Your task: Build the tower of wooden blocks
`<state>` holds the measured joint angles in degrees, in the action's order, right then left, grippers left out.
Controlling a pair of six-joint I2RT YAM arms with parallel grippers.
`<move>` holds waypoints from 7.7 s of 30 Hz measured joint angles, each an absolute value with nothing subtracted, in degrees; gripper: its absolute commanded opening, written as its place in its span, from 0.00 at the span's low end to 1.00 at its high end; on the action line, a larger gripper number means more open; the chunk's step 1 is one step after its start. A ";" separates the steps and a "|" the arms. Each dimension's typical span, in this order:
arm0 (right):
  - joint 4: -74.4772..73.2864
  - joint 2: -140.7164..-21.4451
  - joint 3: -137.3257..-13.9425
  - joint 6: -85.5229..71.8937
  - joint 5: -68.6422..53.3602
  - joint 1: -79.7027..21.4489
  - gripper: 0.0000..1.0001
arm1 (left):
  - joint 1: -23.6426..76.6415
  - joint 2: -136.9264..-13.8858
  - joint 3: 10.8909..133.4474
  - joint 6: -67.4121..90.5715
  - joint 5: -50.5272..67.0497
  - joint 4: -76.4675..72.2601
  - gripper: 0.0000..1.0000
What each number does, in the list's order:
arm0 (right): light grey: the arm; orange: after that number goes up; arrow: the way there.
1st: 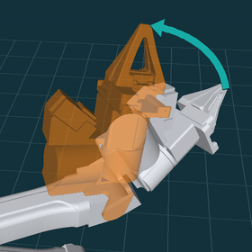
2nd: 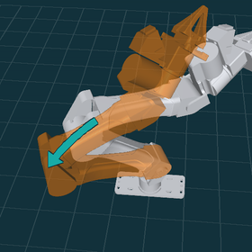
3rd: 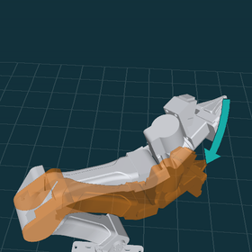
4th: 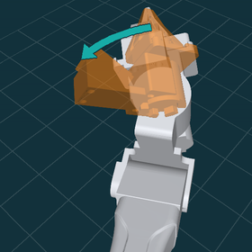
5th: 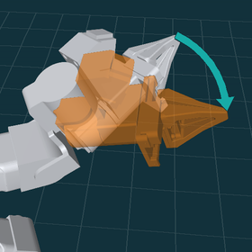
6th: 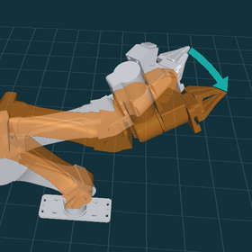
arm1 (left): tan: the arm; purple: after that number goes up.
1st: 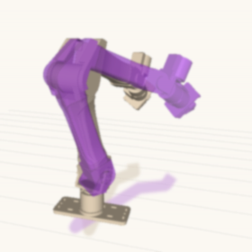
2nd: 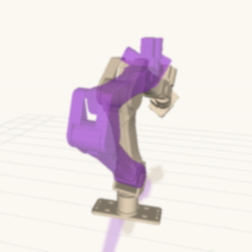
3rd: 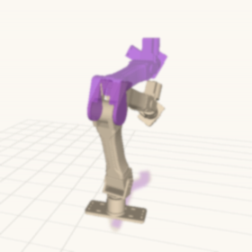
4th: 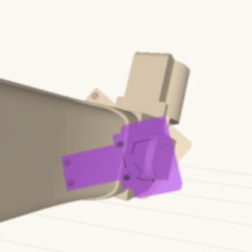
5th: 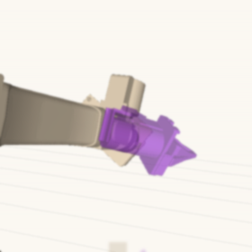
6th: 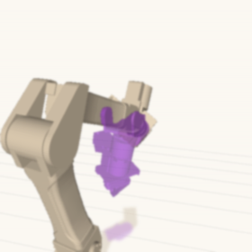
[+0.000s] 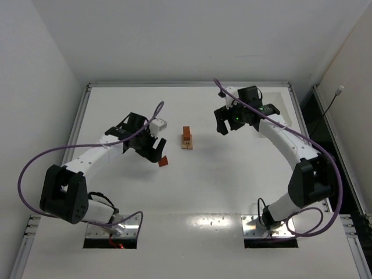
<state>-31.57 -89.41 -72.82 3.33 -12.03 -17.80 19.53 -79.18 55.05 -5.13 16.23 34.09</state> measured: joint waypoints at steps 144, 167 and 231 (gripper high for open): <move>14.72 -92.40 -73.41 -38.74 -67.55 -21.89 0.60 | 12.38 -92.99 57.17 77.47 73.54 -72.99 0.00; 14.94 -95.55 -76.73 -39.09 -67.48 -22.24 0.60 | 12.67 -92.90 58.33 78.28 73.73 -72.71 0.00; 12.67 -95.96 -77.23 -35.68 -68.84 -21.69 0.00 | 5.78 -91.83 60.20 66.19 75.57 -56.69 0.68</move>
<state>12.67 -95.96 -77.23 -35.68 -68.84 -21.69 5.78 -91.83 60.20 66.19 75.57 -56.69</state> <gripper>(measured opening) 0.296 0.683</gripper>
